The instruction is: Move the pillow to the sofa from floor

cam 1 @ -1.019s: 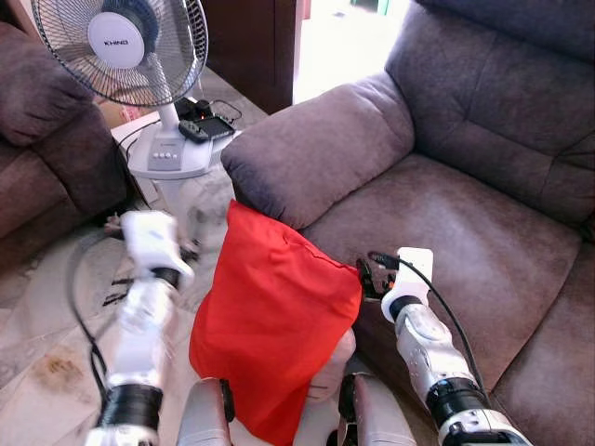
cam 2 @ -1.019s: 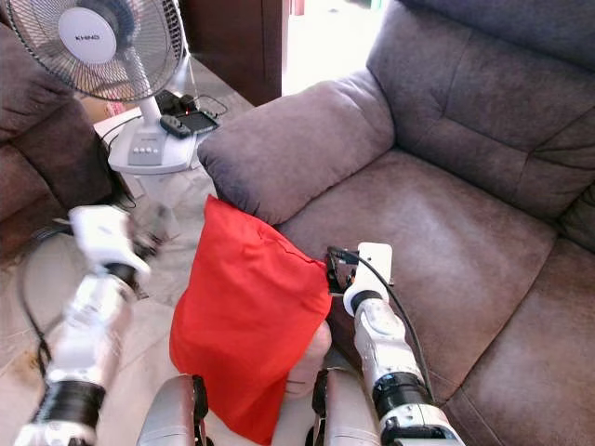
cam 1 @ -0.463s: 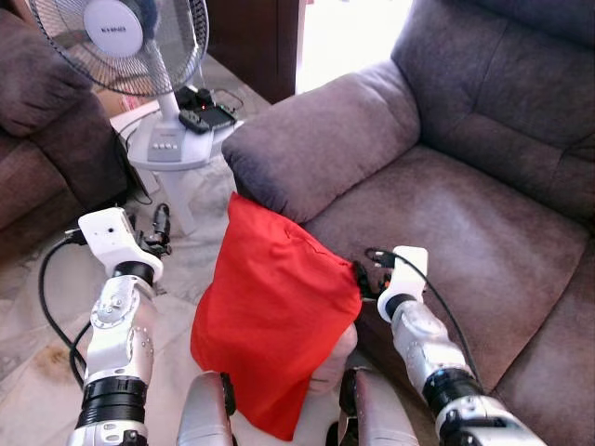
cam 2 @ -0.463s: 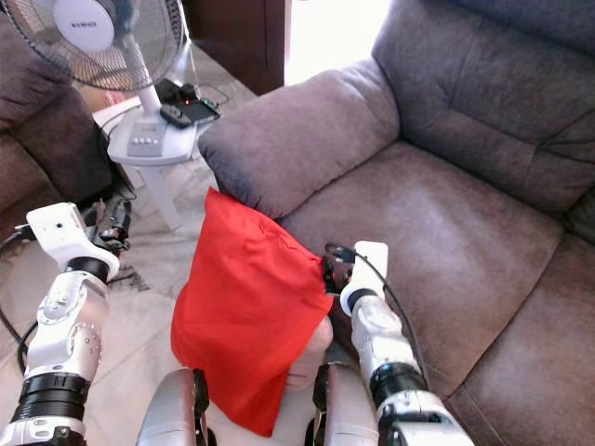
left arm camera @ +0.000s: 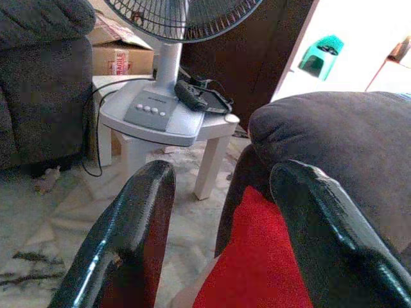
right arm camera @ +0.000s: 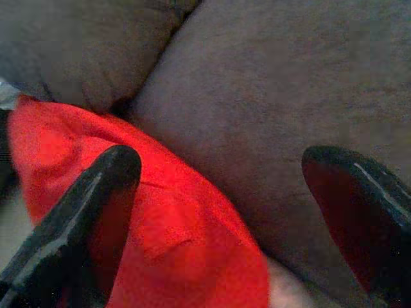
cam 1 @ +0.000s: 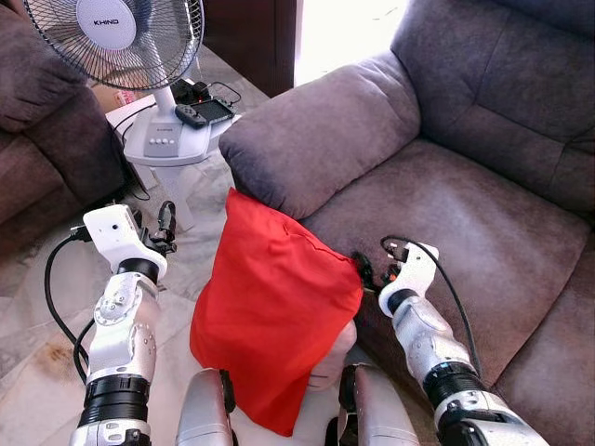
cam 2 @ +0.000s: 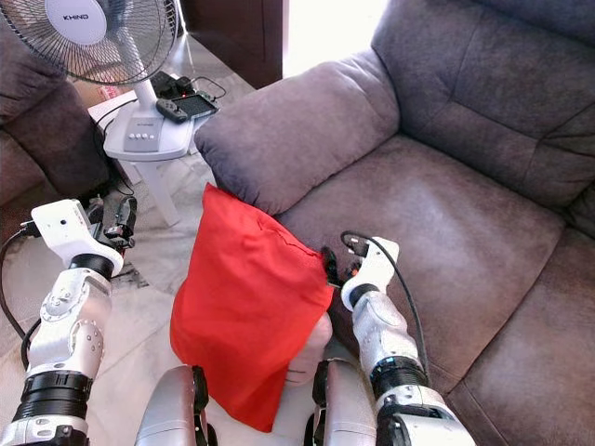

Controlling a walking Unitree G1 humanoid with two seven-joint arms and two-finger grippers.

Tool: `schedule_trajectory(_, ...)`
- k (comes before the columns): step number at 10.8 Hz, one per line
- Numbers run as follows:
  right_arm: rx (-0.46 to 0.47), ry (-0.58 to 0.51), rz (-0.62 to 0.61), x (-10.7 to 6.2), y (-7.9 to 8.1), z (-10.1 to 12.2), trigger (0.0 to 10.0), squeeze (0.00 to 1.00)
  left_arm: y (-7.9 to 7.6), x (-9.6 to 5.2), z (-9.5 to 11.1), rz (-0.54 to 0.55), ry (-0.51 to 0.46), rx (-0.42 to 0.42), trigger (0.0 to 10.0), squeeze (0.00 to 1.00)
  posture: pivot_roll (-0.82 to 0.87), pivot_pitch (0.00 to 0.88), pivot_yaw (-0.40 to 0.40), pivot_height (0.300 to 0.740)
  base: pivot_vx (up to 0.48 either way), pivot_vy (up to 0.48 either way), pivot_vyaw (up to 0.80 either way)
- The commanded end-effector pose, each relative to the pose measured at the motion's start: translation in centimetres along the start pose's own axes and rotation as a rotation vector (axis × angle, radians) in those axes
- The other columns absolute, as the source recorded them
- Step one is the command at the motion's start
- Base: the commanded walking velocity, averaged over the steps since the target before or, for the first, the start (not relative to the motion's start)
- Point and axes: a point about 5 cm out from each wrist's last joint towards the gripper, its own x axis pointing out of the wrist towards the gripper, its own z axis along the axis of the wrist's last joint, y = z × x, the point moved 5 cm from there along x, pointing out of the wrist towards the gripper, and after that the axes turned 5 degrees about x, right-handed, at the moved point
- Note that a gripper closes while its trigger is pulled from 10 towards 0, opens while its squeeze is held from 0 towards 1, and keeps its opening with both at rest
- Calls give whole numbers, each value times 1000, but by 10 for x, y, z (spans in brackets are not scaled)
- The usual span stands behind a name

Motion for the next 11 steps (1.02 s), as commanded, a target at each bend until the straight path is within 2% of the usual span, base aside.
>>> schedule_trajectory(1, 37, -17, 31, 1, 5, 5, 10000, 0, -5, 2, 7, -20, -18, -20, 10000, 0, 82, 154, -28, 604, 0, 0, 0)
schedule_trajectory(2, 22, 14, 86, 0, 14, -2, 10000, 0, -5, 2, 7, -21, -19, -19, 10000, 0, 79, 154, -28, 604, 0, 0, 0)
schedule_trajectory(3, -21, 58, 107, -1, 15, -11, 10000, 0, -5, 3, 7, -23, -18, -14, 10000, 0, 78, 155, -28, 604, 0, 0, 0)
schedule_trajectory(7, -101, 113, 96, -5, 10, -28, 10000, 0, -10, 1, 5, -39, -14, 6, 10000, 0, 80, 162, -33, 604, 0, 0, 0)
schedule_trajectory(11, -49, 94, 92, -8, 6, -34, 10000, 0, -18, 1, 2, -58, -13, 20, 10000, 0, 77, 165, -36, 604, 0, 0, 0)
